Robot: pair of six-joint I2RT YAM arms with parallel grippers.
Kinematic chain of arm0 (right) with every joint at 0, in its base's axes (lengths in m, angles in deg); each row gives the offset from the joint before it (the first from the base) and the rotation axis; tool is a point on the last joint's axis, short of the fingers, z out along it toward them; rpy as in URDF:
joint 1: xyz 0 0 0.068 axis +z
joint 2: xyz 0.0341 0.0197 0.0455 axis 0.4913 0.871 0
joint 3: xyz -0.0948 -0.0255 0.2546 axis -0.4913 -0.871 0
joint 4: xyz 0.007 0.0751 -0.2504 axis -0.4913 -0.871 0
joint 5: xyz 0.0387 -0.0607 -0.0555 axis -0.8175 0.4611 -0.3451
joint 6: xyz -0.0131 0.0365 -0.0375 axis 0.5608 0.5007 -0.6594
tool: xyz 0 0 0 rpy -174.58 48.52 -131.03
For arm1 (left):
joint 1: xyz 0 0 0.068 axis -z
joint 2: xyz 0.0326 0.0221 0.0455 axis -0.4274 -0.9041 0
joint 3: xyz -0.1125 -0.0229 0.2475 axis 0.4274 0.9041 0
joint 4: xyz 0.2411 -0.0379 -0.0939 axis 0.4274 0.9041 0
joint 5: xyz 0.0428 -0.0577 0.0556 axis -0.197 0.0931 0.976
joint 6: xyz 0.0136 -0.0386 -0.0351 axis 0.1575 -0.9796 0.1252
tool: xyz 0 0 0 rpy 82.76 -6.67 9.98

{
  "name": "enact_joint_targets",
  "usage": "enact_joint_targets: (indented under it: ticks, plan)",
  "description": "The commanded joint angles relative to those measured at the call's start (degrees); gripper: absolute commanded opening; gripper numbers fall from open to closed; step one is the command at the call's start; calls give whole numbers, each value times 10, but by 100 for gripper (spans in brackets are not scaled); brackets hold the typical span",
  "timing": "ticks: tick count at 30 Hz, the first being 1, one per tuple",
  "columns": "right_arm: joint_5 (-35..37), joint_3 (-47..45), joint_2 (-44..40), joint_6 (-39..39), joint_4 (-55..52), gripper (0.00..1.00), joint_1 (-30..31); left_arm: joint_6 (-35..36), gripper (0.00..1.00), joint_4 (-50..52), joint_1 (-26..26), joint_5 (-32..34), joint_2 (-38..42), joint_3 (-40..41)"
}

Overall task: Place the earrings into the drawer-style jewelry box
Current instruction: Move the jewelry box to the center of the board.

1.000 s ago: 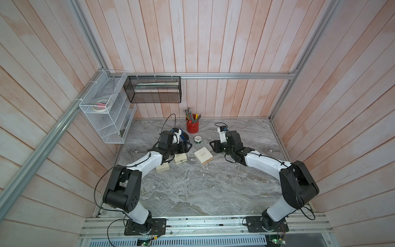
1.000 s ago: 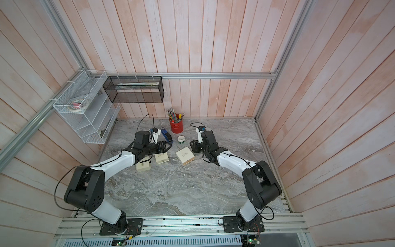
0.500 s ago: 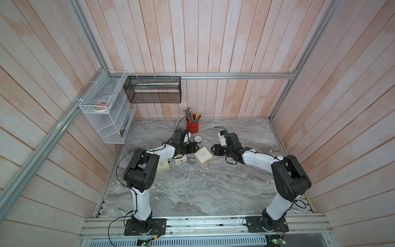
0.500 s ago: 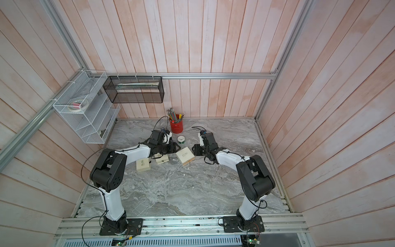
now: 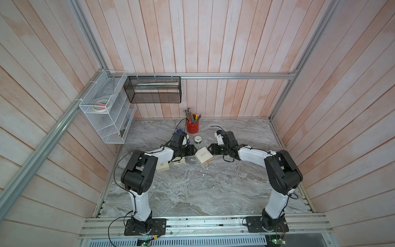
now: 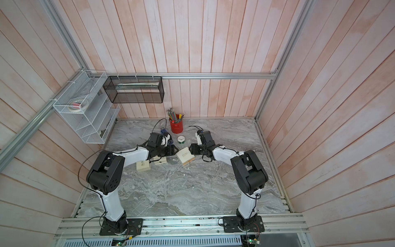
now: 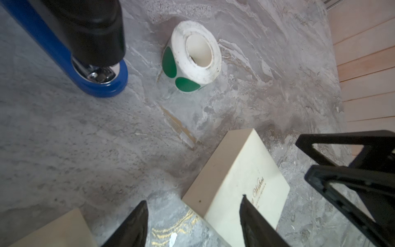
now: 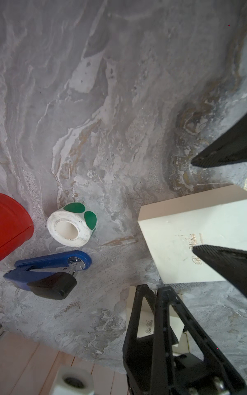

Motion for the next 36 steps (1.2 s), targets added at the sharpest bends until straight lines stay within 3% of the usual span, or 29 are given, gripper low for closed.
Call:
enact_joint_targets:
  ticks: [1,20,36]
  plan:
    - [-30,26,25,-23,-24,58,-4,-2,69,21,-11,16,16,32]
    - [-127,91,116,-71,-62,47,-1,8,69,-8,-46,-30,134,108]
    - [-200,182,187,-157,-127,43,81,14,69,-14,-58,-31,156,145]
